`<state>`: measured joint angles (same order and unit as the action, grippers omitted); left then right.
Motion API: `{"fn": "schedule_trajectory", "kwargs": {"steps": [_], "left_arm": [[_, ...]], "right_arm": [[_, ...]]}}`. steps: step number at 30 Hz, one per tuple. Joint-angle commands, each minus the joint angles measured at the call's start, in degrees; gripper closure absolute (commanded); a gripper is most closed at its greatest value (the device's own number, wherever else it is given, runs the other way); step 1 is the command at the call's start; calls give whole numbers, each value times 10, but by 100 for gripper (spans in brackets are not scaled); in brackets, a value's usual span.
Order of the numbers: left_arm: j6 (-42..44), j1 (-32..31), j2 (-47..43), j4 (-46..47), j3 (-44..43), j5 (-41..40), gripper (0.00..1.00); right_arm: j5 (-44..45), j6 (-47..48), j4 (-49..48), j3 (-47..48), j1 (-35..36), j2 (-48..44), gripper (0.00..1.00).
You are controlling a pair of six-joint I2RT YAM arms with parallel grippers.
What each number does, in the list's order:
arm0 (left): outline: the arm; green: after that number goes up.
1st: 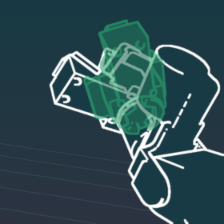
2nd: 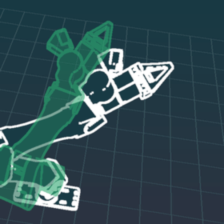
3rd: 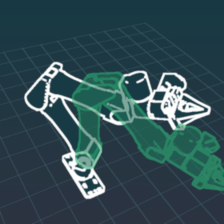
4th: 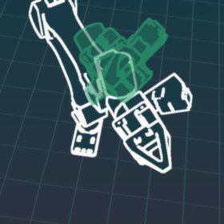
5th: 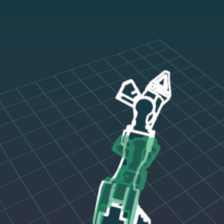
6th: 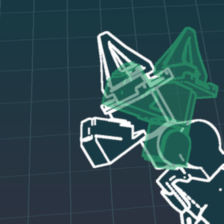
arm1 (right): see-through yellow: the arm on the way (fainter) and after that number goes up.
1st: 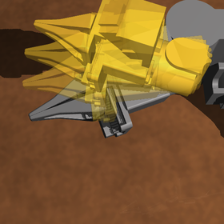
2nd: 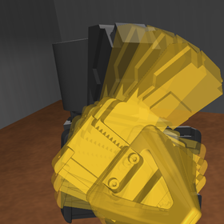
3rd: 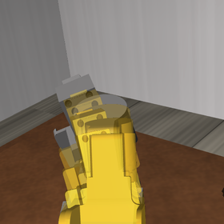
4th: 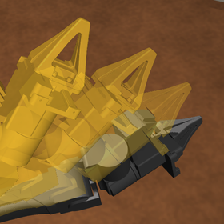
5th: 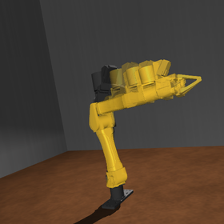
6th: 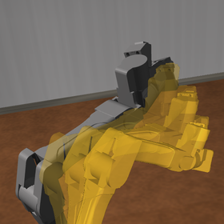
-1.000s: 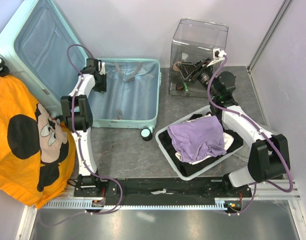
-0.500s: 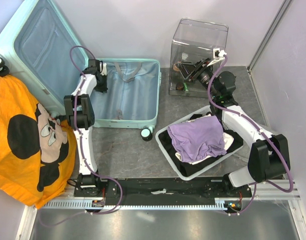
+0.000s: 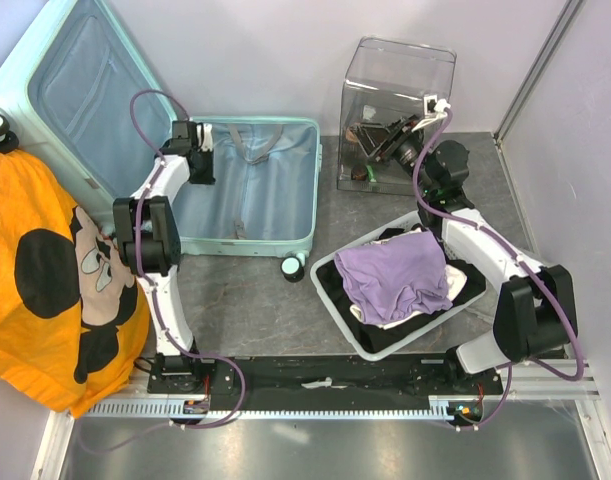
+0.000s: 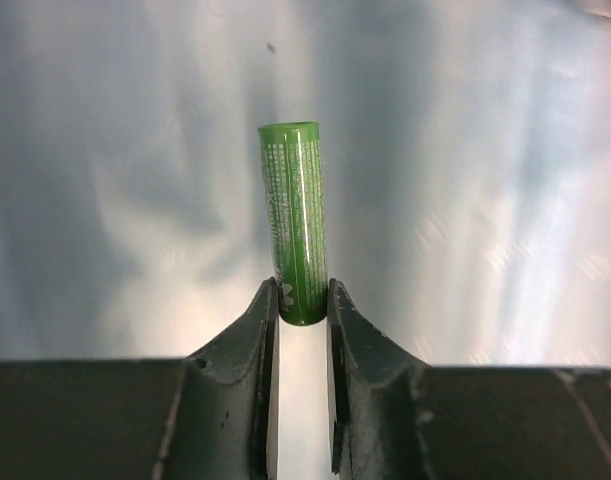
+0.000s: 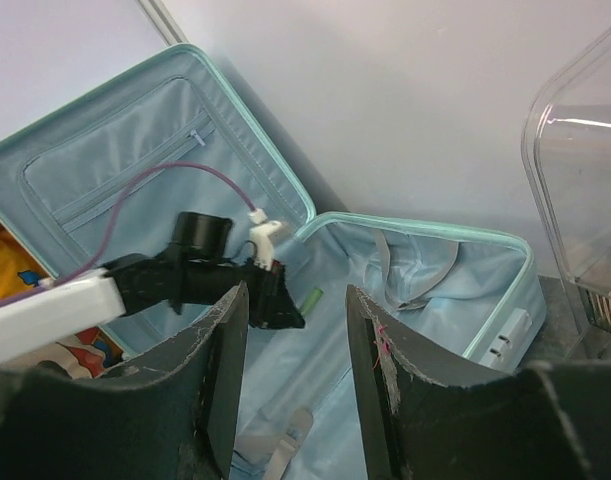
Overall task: Open, take out, and arrange the luggage
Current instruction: Pick up the personal item from the luggage.
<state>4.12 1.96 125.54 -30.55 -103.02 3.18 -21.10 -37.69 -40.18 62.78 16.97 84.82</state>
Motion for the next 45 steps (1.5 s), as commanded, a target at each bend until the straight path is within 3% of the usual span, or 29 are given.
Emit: {"fn": "schedule_trajectory", "kwargs": {"steps": [1, 5, 9, 14, 18, 22, 24, 29, 36, 41, 45], "left_arm": [[4, -51, -163, 112, 53, 19, 99], [-55, -72, -255, 119, 116, 80, 98], [-135, -77, -375, 180, 273, 180, 99], [-241, -82, -497, 260, 397, 290, 98], [-277, -93, -524, 328, 452, 424, 98], [-357, -106, -522, 429, 479, 496, 99], [-404, -108, -519, 473, 497, 513, 99], [-403, -114, -522, 473, 497, 516, 98], [-403, -115, -521, 474, 498, 515, 98], [-402, -115, -520, 476, 498, 514, 99], [-403, -115, -520, 482, 501, 515, 99]], "right_arm": [[6, 20, 26, 49, -1, 24, 49], [10, 28, 84, 74, -2, 40, 48], [11, 10, 102, 97, -1, 61, 44], [-10, -63, 44, 82, 0, 73, 39], [-45, -92, -9, 65, 22, 90, 43], [-104, -104, -22, 97, 67, 129, 46], [-135, -153, -108, 100, 95, 159, 46], [-182, -254, -278, 96, 138, 227, 49], [-202, -262, -292, 93, 145, 233, 50], [-216, -264, -300, 81, 152, 231, 63], [-231, -255, -302, 76, 158, 233, 67]]}}
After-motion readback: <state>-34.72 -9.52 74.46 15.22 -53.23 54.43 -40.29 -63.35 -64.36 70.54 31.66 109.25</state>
